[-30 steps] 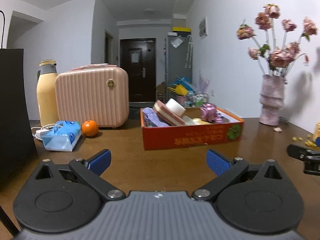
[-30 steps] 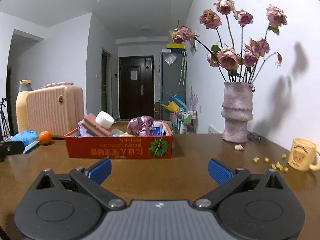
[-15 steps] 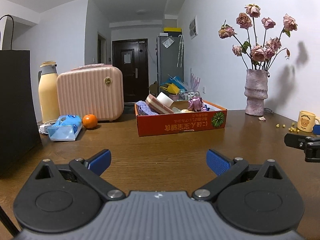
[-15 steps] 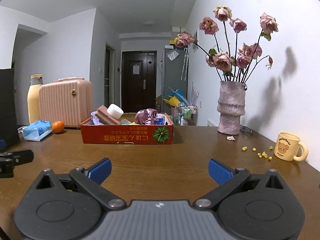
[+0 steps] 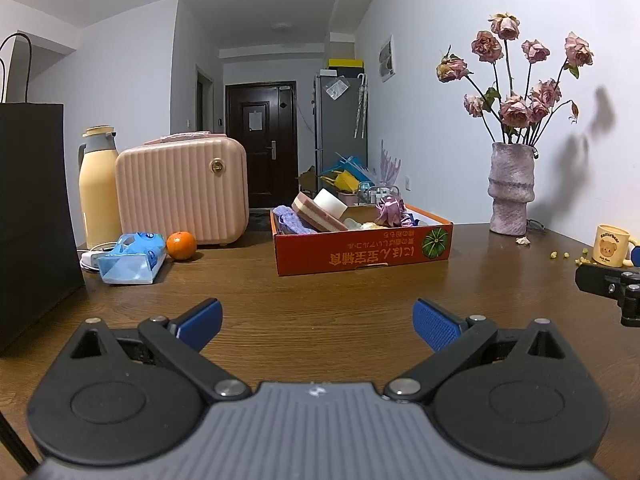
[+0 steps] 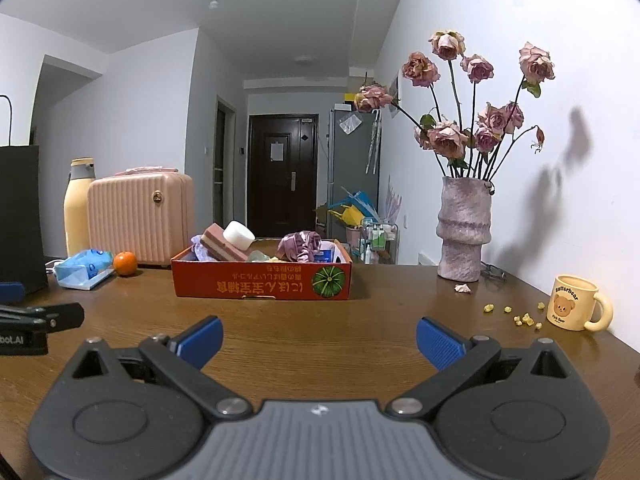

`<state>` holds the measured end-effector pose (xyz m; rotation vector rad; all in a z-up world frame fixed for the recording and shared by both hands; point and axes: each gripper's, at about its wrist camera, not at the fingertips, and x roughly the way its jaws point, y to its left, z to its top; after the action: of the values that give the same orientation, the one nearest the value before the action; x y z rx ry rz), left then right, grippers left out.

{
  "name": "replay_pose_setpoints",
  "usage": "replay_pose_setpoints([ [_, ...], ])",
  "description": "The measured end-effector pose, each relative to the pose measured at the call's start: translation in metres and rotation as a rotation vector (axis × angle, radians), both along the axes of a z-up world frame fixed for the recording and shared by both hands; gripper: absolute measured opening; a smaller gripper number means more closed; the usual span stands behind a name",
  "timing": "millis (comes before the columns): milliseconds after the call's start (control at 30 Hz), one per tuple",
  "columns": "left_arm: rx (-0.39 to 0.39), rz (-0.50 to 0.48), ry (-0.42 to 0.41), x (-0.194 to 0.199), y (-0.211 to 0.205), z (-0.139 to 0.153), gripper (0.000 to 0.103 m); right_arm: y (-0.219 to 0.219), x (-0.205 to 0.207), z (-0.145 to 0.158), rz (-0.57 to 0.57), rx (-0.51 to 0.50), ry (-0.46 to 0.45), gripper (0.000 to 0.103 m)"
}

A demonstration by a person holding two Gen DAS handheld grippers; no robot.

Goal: Organize soft objects

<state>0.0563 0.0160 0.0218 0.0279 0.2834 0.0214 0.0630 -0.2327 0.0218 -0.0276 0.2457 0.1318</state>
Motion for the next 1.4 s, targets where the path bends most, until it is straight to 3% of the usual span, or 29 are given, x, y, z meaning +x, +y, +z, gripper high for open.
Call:
replay_pose_setpoints([
  [1400,0.009,-0.012,0.005,-0.0015,-0.0011,-0.0024,0.103,0.0024,-0.0005,-0.0027,0.003,-0.005,0.005,0.103],
])
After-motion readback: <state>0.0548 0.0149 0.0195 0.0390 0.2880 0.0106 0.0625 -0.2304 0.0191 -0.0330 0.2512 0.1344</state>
